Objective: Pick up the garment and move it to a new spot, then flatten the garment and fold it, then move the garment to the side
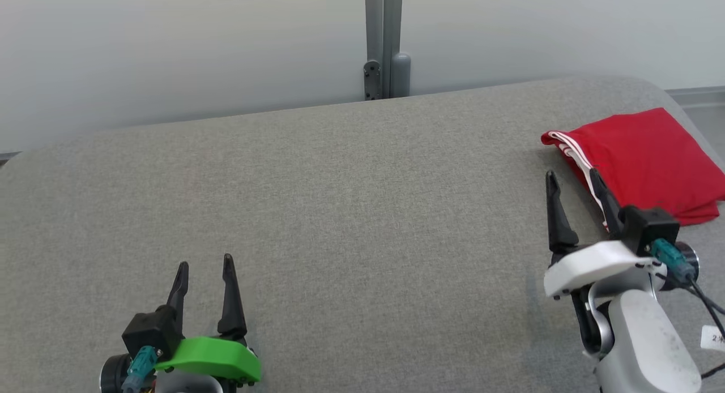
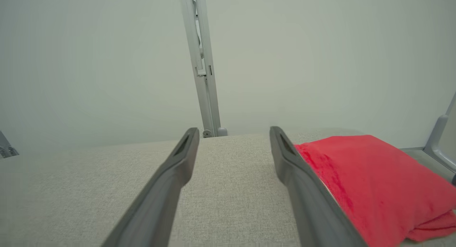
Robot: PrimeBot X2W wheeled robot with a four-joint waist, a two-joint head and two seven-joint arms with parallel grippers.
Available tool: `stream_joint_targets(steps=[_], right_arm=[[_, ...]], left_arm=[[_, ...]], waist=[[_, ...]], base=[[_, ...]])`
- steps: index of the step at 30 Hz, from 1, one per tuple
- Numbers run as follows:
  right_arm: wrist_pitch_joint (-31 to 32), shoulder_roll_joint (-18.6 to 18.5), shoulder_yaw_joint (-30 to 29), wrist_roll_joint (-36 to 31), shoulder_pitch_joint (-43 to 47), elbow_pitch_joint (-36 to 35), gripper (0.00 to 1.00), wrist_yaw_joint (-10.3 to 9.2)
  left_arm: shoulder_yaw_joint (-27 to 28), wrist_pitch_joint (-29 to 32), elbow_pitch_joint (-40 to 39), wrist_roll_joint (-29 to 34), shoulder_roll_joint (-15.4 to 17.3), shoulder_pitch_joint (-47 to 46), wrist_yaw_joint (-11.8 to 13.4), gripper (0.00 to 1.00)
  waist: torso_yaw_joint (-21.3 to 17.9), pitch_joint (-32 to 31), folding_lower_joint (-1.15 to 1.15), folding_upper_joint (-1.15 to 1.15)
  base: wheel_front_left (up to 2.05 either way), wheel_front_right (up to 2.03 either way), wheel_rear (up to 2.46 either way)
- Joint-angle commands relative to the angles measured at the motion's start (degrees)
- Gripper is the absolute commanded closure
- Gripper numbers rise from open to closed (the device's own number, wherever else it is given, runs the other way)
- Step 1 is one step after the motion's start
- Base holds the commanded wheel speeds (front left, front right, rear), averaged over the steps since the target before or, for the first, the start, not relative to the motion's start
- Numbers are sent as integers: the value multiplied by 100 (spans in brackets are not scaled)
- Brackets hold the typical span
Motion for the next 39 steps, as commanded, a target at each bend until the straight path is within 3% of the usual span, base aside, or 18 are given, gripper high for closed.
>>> stream_joint_targets(steps=[1, 11, 37, 38, 39], right_arm=[[-12, 14, 56, 41, 210, -177, 0, -4], [-13, 19, 550, 513, 1225, -957, 0, -4], [-5, 22, 558, 502, 1406, -830, 0, -4], [0, 37, 556, 499, 1367, -840, 100, 0], [0, 43, 556, 500, 1377, -800, 100, 0]], left_arm=[[-18, -38, 14, 16, -10, 75, 13, 0], [-108, -66, 12, 125, 0, 267, 75, 0], [-4, -96, -173, 265, 66, 461, 135, 0], [-23, -70, -163, 245, 32, 414, 124, 100], [-30, -61, -120, 243, 27, 420, 124, 100]], waist=[[118, -97, 0, 0], [321, -185, 0, 0], [341, -200, 0, 0], [341, -200, 0, 0], [341, -200, 0, 0]], base=[[0, 0, 0], [0, 0, 0], [0, 0, 0], [0, 0, 0], [0, 0, 0]])
